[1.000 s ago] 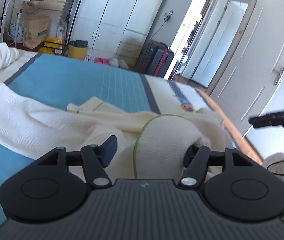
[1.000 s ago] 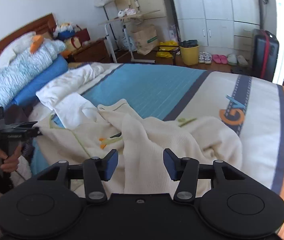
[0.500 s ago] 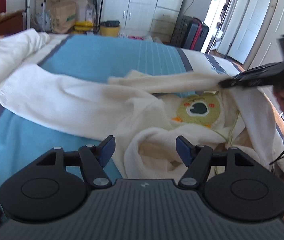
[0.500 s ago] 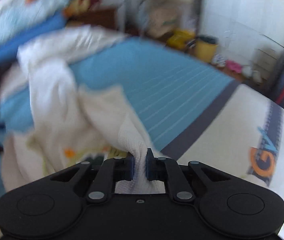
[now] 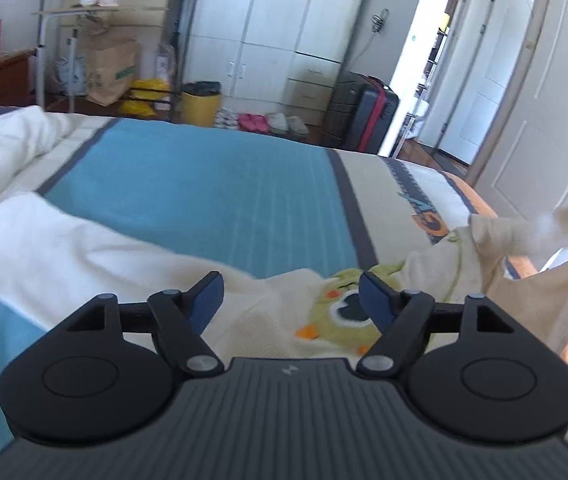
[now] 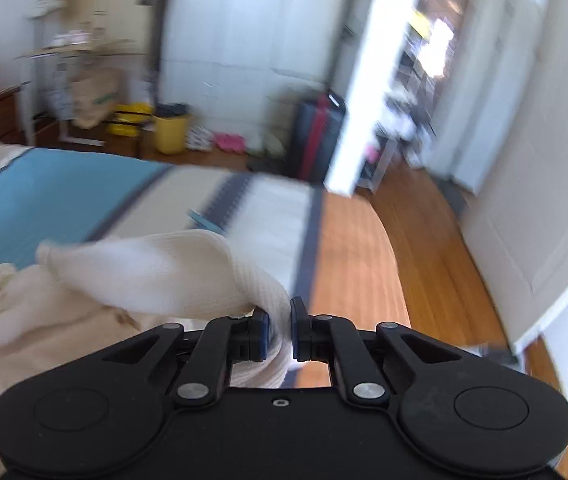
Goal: Fold clothes
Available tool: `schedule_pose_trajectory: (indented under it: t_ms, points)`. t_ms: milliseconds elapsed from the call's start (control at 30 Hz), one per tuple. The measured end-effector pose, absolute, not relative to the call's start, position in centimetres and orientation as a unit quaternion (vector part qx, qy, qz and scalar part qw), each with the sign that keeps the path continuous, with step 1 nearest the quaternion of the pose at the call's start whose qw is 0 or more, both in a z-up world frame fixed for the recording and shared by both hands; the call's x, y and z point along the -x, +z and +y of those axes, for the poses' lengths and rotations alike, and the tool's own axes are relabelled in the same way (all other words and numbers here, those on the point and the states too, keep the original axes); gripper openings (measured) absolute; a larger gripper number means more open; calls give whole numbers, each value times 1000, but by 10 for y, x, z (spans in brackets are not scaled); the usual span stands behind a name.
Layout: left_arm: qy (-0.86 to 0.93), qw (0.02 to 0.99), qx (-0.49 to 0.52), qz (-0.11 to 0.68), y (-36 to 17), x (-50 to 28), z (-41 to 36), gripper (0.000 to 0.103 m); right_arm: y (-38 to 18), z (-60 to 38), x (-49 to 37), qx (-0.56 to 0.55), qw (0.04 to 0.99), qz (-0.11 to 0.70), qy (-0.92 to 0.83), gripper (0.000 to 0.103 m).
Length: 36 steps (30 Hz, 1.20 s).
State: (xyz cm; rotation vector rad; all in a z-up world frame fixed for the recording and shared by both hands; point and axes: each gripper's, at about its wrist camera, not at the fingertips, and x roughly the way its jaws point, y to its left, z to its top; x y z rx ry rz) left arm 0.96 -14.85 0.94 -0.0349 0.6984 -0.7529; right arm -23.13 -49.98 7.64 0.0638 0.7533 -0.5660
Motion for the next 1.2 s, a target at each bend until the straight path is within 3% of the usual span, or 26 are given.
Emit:
schedule_pose_trajectory:
  t_ms: [67, 133, 200, 467, 633, 833, 900, 1000, 1067, 1133, 1167, 1200]
  points:
    - [-368, 857, 24, 359, 7, -25, -169, 77, 58, -525, 241, -78, 862, 409, -287, 26]
    - [-334, 847, 20, 413, -1, -44, -189, 78, 34, -542, 240, -103, 825, 482, -276, 52]
    - [-291, 836, 17, 464, -11, -62, -202, 78, 23, -553, 245, -141, 821, 481, -273, 52]
    - [-337, 817, 45, 466, -32, -80, -238, 78, 46, -532, 206, -242, 874, 383, -177, 55]
    - [-420, 791, 23, 444, -32, -64, -296, 78, 45, -490, 106, -221, 899, 369, -74, 82]
    - [-440, 759, 51, 478, -48, -48, -348, 80, -13, -487, 23, -129, 881, 426, -162, 83]
    - [-437, 769, 19, 467, -50, -41, -359, 84, -39, -499, 33, -146, 864, 456, -156, 82]
    - [-438, 772, -10, 461, -56, -31, -366, 89, -59, -524, 71, -298, 835, 458, -70, 69]
    - [-442, 775, 1, 452, -60, -25, -360, 88, -58, -521, 87, -313, 833, 455, -29, 66]
    - [-440, 782, 3, 442, -64, -19, -352, 66, -59, -511, 98, -313, 832, 457, 10, 66]
    - [-435, 785, -7, 440, -64, -16, -350, 39, -60, -505, 101, -305, 831, 465, 19, 66]
    - [-430, 788, -11, 439, -63, -14, -343, 25, -61, -500, 103, -296, 830, 472, 27, 66]
